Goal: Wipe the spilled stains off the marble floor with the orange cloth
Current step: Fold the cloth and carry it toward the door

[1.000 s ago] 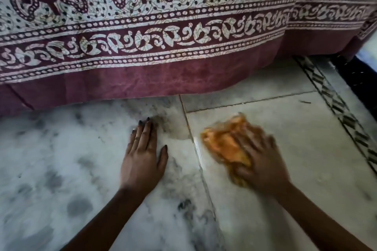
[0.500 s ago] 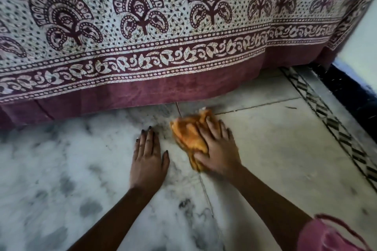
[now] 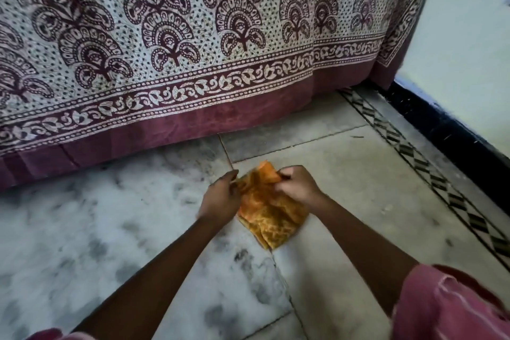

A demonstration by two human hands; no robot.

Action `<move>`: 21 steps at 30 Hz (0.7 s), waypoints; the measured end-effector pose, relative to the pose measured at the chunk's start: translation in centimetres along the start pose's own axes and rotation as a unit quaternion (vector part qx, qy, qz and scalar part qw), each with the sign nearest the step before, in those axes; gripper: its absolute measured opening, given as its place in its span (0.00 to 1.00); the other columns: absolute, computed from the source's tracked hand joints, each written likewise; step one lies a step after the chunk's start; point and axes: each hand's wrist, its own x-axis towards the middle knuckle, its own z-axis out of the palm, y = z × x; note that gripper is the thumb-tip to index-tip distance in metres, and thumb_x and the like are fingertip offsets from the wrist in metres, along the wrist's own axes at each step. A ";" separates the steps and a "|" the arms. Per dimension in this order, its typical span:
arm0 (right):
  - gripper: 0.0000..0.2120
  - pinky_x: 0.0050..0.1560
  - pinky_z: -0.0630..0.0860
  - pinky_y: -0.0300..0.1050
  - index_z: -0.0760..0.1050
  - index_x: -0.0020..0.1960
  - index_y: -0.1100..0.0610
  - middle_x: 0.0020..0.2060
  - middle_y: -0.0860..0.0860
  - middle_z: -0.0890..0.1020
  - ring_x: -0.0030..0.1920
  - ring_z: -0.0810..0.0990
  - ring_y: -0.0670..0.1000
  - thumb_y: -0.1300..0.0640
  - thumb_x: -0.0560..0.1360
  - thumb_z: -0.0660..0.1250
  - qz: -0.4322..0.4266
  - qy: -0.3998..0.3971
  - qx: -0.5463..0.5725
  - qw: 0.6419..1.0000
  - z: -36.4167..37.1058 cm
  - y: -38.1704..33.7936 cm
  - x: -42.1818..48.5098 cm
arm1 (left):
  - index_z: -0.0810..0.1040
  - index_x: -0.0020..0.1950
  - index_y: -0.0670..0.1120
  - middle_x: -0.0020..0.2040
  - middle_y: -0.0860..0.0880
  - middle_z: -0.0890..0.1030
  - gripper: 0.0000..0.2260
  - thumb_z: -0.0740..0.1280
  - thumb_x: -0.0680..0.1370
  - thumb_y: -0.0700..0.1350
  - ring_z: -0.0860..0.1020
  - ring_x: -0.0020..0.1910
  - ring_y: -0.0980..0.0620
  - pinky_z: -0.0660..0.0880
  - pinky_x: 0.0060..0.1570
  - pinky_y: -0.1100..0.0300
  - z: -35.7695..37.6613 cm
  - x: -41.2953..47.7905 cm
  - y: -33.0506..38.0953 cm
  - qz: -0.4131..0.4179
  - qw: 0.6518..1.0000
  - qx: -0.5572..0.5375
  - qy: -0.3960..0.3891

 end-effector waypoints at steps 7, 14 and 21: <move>0.05 0.52 0.74 0.47 0.77 0.46 0.56 0.47 0.54 0.82 0.49 0.80 0.52 0.63 0.71 0.70 -0.074 -0.108 -0.045 0.990 -9.7 -6.1 -4.6 | 0.75 0.60 0.47 0.56 0.48 0.79 0.24 0.69 0.67 0.55 0.77 0.54 0.54 0.73 0.55 0.62 -5.6 3.3 7.8 0.163 0.958 -0.059 -0.229; 0.16 0.51 0.77 0.43 0.77 0.52 0.50 0.47 0.48 0.84 0.49 0.82 0.48 0.47 0.66 0.71 -0.096 -0.091 0.078 0.988 -17.9 -7.0 -6.9 | 0.75 0.57 0.39 0.52 0.40 0.80 0.20 0.68 0.72 0.52 0.79 0.49 0.50 0.76 0.48 0.57 -8.4 5.3 16.9 0.192 0.916 -0.158 -0.316; 0.15 0.42 0.78 0.34 0.77 0.49 0.49 0.43 0.42 0.84 0.45 0.83 0.41 0.58 0.65 0.75 -0.028 -0.146 0.146 0.978 -21.2 -8.5 -5.5 | 0.80 0.43 0.46 0.37 0.53 0.81 0.07 0.67 0.68 0.47 0.79 0.36 0.57 0.74 0.35 0.67 -11.0 8.9 23.7 0.118 0.905 -0.247 -0.326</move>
